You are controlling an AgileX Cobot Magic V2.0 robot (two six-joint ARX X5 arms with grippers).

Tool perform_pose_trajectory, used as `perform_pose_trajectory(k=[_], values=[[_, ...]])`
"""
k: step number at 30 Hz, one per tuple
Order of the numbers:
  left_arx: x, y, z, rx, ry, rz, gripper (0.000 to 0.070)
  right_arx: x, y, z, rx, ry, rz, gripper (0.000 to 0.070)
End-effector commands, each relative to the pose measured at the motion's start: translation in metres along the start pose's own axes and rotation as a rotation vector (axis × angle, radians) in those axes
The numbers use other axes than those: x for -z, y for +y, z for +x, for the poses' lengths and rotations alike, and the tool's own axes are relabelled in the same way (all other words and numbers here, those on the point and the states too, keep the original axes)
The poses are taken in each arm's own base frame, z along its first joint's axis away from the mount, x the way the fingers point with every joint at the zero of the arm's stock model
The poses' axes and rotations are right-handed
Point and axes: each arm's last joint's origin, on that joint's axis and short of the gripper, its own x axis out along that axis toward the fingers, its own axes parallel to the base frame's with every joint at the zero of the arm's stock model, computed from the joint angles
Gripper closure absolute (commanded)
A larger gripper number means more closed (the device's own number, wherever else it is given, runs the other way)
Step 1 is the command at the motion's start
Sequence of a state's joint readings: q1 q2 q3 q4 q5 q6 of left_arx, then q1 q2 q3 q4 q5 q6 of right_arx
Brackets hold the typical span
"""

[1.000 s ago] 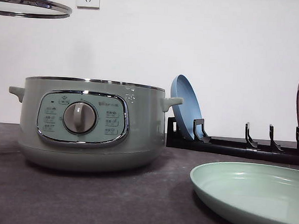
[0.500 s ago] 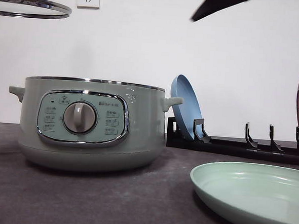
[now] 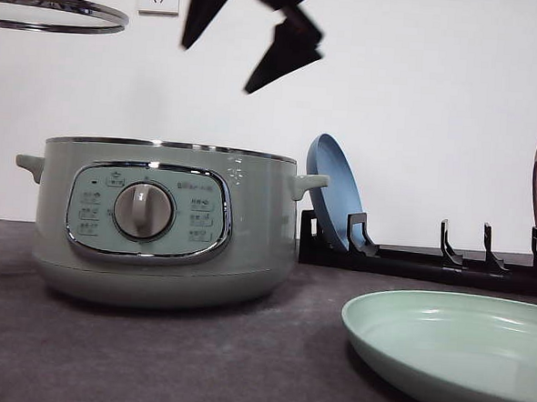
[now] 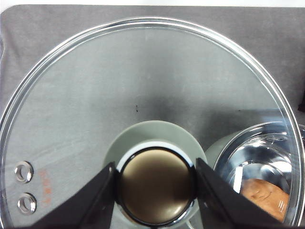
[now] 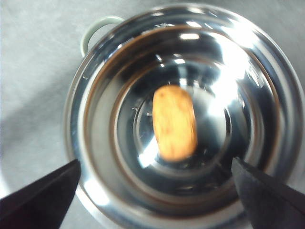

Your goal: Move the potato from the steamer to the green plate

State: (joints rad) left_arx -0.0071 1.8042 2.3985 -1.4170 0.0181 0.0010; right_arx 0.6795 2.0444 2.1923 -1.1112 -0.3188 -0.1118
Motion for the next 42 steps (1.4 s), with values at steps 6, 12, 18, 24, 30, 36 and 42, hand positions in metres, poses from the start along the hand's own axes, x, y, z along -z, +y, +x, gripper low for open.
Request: perform_pose_trajectory(k=[6,12,18,24,30,36,42], values=[[0.0,0.0,-0.019,-0.001,-0.037,-0.005,0.0696,0.0,0.008,0.064,-0.016,0.093,-0.16,0.0058],[0.0,0.0,-0.019,-0.001,-0.036,-0.005,0.0696,0.003,-0.002,0.094,0.051,0.116,-0.201,0.0057],[0.0,0.0,-0.019,-0.001,-0.036,-0.005,0.0696,0.0,-0.008,0.102,0.087,0.082,-0.226,0.0057],[0.0,0.0,-0.019,-0.001,-0.036,-0.005,0.0696,-0.002,-0.012,0.101,0.064,0.05,-0.219,0.0057],[0.0,0.0,-0.019,0.0,-0.035,-0.005,0.0696,0.001,-0.021,0.113,0.051,0.064,-0.192,0.0057],[0.0,0.0,-0.018,0.0,-0.034,-0.005,0.0696,0.006,-0.025,0.128,0.022,0.085,-0.161,0.0057],[0.0,0.0,-0.018,0.0,-0.034,-0.005,0.0696,0.009,-0.027,0.137,0.017,0.099,-0.152,0.0058]])
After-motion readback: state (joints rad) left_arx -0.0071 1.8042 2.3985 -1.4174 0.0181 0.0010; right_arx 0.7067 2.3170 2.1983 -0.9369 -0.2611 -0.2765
